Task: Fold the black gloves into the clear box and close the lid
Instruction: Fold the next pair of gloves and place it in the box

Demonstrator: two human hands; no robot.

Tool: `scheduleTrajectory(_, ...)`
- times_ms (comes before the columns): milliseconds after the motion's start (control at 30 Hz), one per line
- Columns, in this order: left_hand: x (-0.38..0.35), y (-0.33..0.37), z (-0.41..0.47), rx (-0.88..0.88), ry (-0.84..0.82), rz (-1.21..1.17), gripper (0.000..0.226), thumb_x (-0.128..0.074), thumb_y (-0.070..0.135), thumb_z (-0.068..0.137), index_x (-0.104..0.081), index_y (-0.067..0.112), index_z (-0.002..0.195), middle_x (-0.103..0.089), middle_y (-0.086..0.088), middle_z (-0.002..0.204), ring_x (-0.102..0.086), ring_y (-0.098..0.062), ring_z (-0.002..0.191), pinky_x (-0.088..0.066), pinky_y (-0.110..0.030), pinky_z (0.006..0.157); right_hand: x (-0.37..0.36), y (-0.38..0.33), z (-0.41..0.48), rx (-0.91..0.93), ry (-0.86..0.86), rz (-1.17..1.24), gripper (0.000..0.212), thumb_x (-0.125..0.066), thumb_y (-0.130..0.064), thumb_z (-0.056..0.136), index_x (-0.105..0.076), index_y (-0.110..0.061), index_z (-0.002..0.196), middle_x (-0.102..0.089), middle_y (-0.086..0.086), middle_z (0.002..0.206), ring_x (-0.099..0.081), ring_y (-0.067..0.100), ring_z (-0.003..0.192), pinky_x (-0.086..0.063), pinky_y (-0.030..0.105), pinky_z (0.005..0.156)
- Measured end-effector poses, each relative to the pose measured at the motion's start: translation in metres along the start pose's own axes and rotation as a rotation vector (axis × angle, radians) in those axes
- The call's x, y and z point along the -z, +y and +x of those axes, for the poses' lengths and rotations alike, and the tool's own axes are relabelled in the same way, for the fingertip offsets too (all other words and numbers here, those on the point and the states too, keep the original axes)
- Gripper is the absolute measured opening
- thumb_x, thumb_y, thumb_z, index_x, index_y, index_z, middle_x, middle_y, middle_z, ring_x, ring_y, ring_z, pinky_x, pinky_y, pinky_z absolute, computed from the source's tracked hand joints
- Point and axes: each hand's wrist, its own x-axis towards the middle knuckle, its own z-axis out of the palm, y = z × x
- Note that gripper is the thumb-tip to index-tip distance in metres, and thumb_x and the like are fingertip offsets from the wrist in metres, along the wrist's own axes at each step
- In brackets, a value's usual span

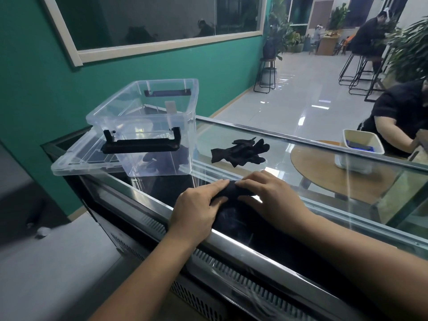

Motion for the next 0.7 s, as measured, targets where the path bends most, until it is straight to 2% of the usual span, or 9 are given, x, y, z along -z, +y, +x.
scheduleTrajectory(167, 0.001, 0.0, 0.002, -0.063, -0.016, 0.018, 0.047, -0.079, 0.015, 0.096, -0.072, 0.027, 0.141, -0.076, 0.008, 0.135, -0.071, -0.009, 0.126, -0.057, -0.035, 0.109, -0.001, -0.002, 0.0, 0.043, 0.025, -0.069, 0.029, -0.07, -0.028, 0.1, -0.075, -0.016, 0.126, -0.072, 0.004, 0.111, -0.068, 0.028, 0.096, -0.061, 0.043, 0.076)
scheduleTrajectory(333, 0.008, 0.005, 0.006, -0.135, -0.009, 0.078, 0.041, -0.075, 0.017, 0.097, -0.073, 0.031, 0.136, -0.082, 0.008, 0.118, -0.078, -0.014, 0.107, -0.063, -0.037, 0.094, 0.003, -0.007, 0.0, 0.057, 0.029, -0.086, 0.027, -0.074, -0.022, 0.1, -0.073, -0.017, 0.126, -0.07, 0.006, 0.108, -0.068, 0.028, 0.091, -0.061, 0.043, 0.072)
scheduleTrajectory(467, 0.024, 0.014, 0.023, -0.186, -0.016, 0.077, 0.037, -0.071, 0.019, 0.1, -0.074, 0.035, 0.133, -0.083, 0.011, 0.112, -0.078, -0.011, 0.102, -0.063, -0.037, 0.09, 0.017, -0.014, 0.014, 0.056, 0.058, -0.065, 0.023, -0.068, -0.027, 0.103, -0.075, -0.018, 0.122, -0.069, 0.006, 0.099, -0.066, 0.029, 0.083, -0.058, 0.045, 0.066)
scheduleTrajectory(600, 0.056, 0.029, 0.058, -0.282, 0.048, 0.132, 0.032, -0.07, 0.023, 0.103, -0.075, 0.03, 0.134, -0.083, 0.007, 0.114, -0.079, -0.016, 0.102, -0.064, -0.04, 0.089, 0.052, -0.026, 0.05, 0.1, 0.146, -0.07, 0.024, -0.07, -0.028, 0.1, -0.078, -0.015, 0.119, -0.071, 0.009, 0.096, -0.067, 0.032, 0.078, -0.058, 0.041, 0.064)
scheduleTrajectory(700, 0.088, 0.041, 0.089, -0.407, 0.11, 0.205, 0.03, -0.071, 0.023, 0.103, -0.077, 0.027, 0.132, -0.084, 0.005, 0.111, -0.081, -0.019, 0.096, -0.065, -0.04, 0.089, 0.083, -0.035, 0.085, 0.136, 0.186, -0.13, 0.023, -0.076, -0.019, 0.097, -0.078, -0.01, 0.118, -0.071, 0.013, 0.096, -0.069, 0.035, 0.075, -0.059, 0.04, 0.063)
